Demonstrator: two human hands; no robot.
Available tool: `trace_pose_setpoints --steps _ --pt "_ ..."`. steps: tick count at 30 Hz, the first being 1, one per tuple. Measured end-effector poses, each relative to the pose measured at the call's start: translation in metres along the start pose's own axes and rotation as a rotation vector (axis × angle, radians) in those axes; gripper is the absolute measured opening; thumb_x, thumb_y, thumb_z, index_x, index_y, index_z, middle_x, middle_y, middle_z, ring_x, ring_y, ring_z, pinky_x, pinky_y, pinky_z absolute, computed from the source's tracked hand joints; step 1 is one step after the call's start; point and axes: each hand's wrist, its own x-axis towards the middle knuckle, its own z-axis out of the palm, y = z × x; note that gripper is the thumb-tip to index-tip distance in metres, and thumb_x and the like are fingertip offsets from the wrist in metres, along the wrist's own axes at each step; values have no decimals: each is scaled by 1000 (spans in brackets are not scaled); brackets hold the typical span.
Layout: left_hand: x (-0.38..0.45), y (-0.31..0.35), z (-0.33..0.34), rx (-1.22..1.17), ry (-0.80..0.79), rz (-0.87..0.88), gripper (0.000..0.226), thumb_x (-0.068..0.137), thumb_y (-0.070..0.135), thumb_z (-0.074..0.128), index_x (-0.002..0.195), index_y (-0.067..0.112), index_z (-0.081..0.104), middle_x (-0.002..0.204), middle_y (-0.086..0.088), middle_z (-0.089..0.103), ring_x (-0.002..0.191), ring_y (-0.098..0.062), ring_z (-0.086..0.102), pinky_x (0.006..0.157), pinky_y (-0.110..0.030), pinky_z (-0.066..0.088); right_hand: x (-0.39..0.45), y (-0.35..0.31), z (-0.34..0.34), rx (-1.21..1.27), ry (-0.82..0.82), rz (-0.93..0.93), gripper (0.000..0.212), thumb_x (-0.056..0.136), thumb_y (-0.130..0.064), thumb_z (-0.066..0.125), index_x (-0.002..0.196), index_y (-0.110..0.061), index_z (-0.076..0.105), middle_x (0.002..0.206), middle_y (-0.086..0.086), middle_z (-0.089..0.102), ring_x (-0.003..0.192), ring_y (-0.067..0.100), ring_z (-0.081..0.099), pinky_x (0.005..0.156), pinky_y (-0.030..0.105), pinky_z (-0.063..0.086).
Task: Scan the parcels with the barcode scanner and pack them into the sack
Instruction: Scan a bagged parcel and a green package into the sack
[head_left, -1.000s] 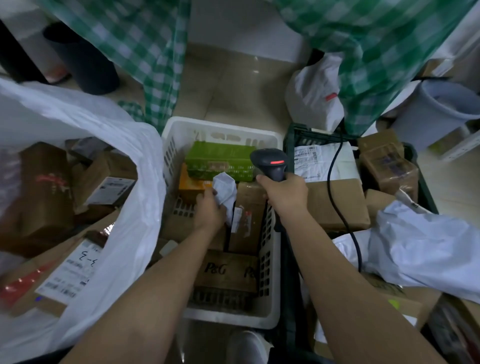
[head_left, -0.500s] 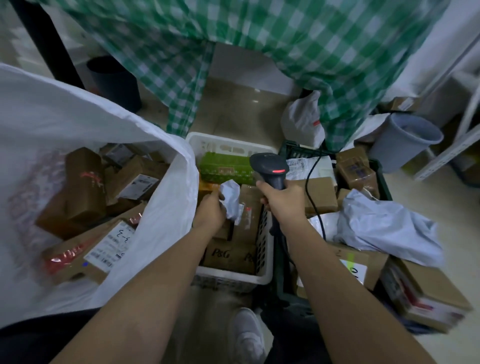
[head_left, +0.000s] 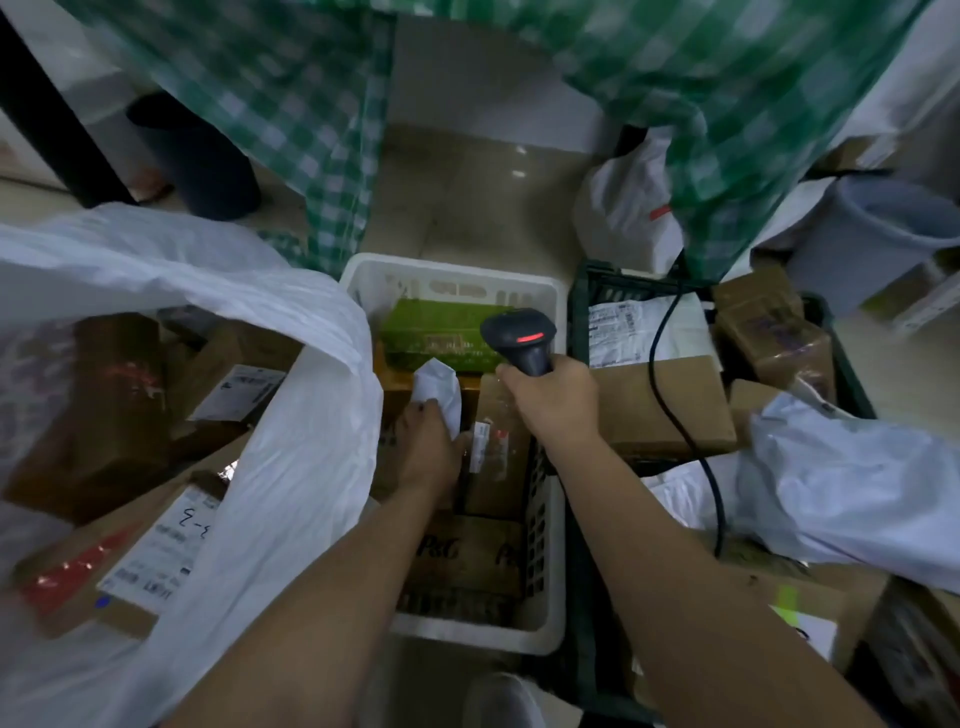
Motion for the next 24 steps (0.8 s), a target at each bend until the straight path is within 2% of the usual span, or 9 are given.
trace_pose_setpoints --steps 2,6,9,12,15,17,20,22,24 --pt "13 -4 9 89 21 -21 49 93 34 58 131 8 41 135 -17 40 123 -34 39 98 -42 38 12 8 6 16 -18 33 18 81 -25 73 83 -9 65 68 3 57 72 21 58 62 27 40" --pt "28 -9 18 215 41 3 35 95 17 51 128 7 46 134 -18 41 123 -34 38 94 -40 38 23 18 9 69 -52 101 26 81 -24 73 64 -17 55 59 0 52 64 19 54 59 28 40" --pt "29 -3 13 2 41 -31 25 95 14 47 119 8 53 126 -15 48 114 -32 45 87 -35 36 24 16 6 124 -47 146 26 80 -25 73 63 -16 56 62 3 56 69 24 59 62 34 45" --pt "14 21 -7 -374 75 -107 28 94 30 36 98 16 59 108 -11 59 99 -27 53 87 -41 41 19 9 -3 165 -13 159 26 81 -24 74 64 -14 56 62 5 56 70 28 60 65 40 49" --pt "-7 45 -33 -448 70 -65 36 90 34 30 95 11 57 102 -14 60 98 -27 55 84 -42 42 6 -6 -17 202 29 125 25 80 -25 74 65 -16 57 64 7 57 74 33 62 73 50 54" --pt "-22 54 -54 -326 77 27 31 94 26 30 101 6 53 107 -16 57 97 -24 52 82 -40 42 -7 -20 -31 226 48 105 24 79 -27 75 66 -16 58 67 11 61 78 36 64 77 55 54" --pt "-47 66 -87 -49 121 212 19 95 7 45 113 5 49 117 -17 52 99 -26 50 79 -33 38 -36 -44 -56 287 54 80 24 82 -26 73 68 -15 58 68 15 63 69 29 64 74 47 53" --pt "-70 77 -112 75 112 324 18 96 8 45 115 8 47 115 -14 54 104 -29 53 77 -32 35 -59 -59 -73 328 44 58 20 84 -23 72 72 -15 59 65 7 62 61 19 60 68 38 51" --pt "-97 86 -138 98 95 394 10 99 16 42 108 11 44 105 -12 58 96 -29 57 75 -35 38 -84 -72 -88 334 36 38 16 85 -21 72 76 -13 60 66 7 63 57 15 58 64 33 50"
